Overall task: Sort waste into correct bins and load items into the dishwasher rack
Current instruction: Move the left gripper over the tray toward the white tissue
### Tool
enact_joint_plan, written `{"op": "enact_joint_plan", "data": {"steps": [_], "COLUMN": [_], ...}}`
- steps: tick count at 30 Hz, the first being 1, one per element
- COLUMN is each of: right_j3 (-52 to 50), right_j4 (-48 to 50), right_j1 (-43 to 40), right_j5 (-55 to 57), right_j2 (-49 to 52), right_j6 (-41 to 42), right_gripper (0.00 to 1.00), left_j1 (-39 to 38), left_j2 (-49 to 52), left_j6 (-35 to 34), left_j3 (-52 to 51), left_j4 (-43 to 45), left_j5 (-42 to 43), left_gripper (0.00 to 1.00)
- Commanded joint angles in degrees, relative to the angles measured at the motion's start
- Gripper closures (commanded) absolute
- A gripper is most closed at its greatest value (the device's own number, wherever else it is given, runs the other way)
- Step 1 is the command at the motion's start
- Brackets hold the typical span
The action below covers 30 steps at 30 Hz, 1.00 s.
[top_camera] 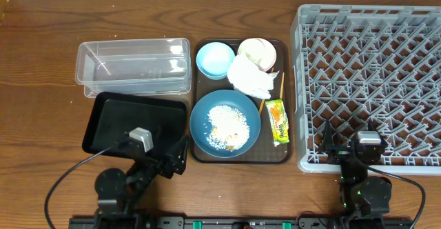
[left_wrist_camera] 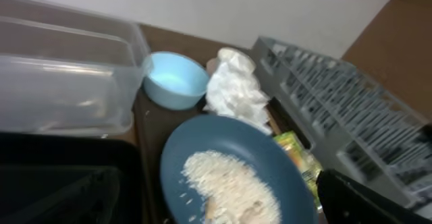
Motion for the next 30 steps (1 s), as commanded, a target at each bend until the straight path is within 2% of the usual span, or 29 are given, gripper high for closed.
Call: {"op": "enact_joint_plan", "data": {"steps": [1, 8, 14, 17, 20, 25, 30], "right_j3": [-0.07, -0.07, -0.07, -0.07, -0.07, -0.07, -0.07], "right_j4": [-0.17, -0.17, -0.17, -0.17, -0.17, -0.17, -0.17], "right_j1": [1.01, 1.01, 1.01, 1.01, 1.01, 1.01, 1.01], "right_j5": [0.17, 0.17, 0.17, 0.17, 0.17, 0.17, 0.17], "right_j2": [-0.02, -0.02, -0.02, -0.02, -0.02, -0.02, -0.02], "right_j6": [0.33, 0.35, 0.35, 0.33, 0.33, 0.33, 0.33], "right_gripper": [0.01, 0.01, 0.01, 0.01, 0.01, 0.01, 0.01], "left_j1": [-0.13, -0.13, -0.28, -0.28, -0.28, -0.28, -0.63], "left_j2": [5.95, 27.89, 45.81, 50.27, 52.59, 54.18, 53.75], "left_j6": [-1.53, 4.37, 4.63, 4.63, 4.48, -1.27, -8.5], "left_j3": [9.2, 30.03, 51.36, 56.59, 57.31, 57.31, 57.31], "left_j4": [-3.74, -23.71, -45.2, -47.12, -46.66, -44.98, -42.38], "left_j5": [2.29, 2.27, 6.19, 8.31, 8.81, 9.29, -0.15], "left_gripper": [0.04, 0.04, 0.04, 0.04, 0.04, 0.04, 0.14]}}
